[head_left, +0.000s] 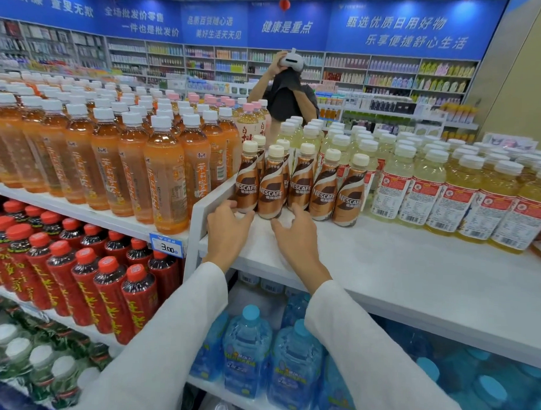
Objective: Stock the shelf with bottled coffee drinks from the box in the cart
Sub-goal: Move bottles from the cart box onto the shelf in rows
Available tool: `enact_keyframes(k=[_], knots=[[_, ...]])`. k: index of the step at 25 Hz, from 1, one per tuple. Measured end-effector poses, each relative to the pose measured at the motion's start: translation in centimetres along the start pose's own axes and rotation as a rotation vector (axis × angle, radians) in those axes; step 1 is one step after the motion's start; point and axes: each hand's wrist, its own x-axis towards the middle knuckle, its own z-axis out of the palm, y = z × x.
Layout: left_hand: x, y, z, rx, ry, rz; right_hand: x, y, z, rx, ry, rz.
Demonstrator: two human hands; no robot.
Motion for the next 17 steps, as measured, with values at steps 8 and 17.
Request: enact_keyframes(k=[8,17], knots=[[-12.1,-1.6,-4.9,-0.109,0.047,0.054,-11.1,2.8,-6.2,0.084,-0.091,-0.152],[-27.4,-8.3,-10.7,-0.183,0.199,-0.186,-22.8,7.6,-4.2,0.229,-0.338,-0.131]])
